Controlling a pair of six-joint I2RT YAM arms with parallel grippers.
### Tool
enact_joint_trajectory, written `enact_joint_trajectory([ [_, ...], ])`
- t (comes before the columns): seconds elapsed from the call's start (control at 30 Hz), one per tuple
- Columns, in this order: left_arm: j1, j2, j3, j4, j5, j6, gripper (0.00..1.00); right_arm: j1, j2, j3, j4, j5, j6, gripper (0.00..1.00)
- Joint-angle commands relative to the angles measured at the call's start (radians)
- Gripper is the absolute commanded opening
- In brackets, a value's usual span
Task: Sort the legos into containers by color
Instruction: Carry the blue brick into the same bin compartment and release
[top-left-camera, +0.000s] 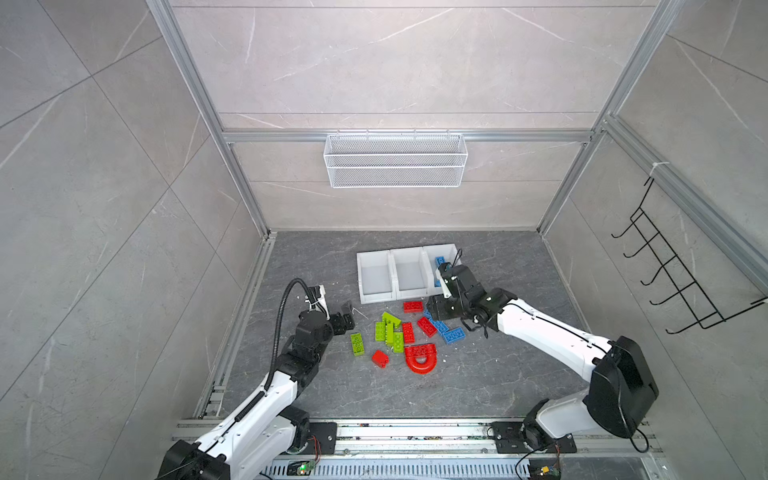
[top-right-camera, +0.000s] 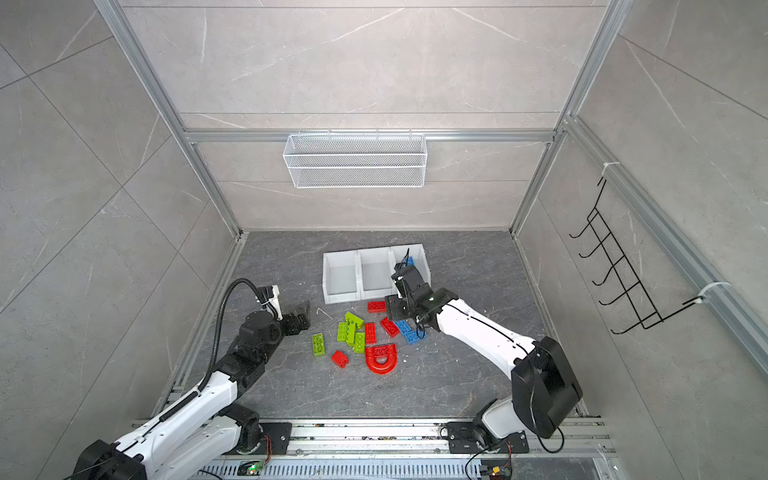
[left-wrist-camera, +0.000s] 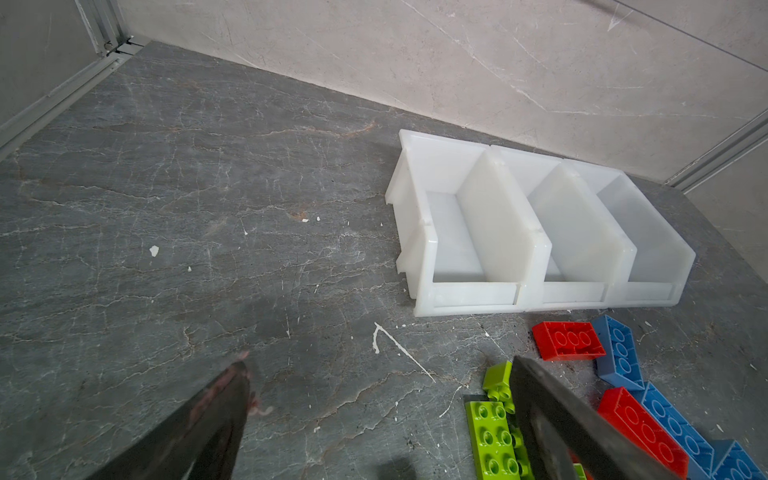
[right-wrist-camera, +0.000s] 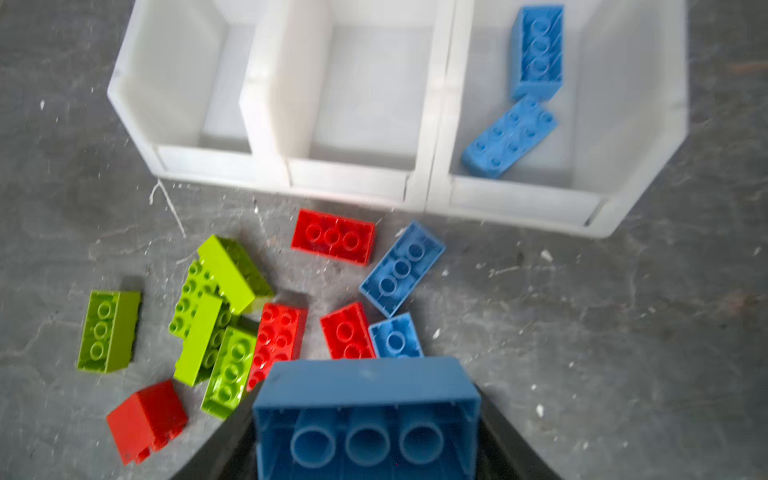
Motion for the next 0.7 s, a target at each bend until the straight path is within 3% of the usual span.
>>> enact_joint_trajectory([
  [0.0,0.002,-0.018,0.025,0.031,0.002,-0.001,0.99,-0.074,0.077,0.089,0.023,-0.058,-0.075,0.5],
  [0.43,0.002,-0.05,0.023,0.018,-0.006,0.0,0.99,-0.191,0.352,0.291,0.135,-0.094,-0.087,0.49],
  [0.67,0.002,-0.057,0.026,0.01,-0.009,0.001,0.99,-0.26,0.467,0.364,0.164,-0.175,-0.064,0.5],
])
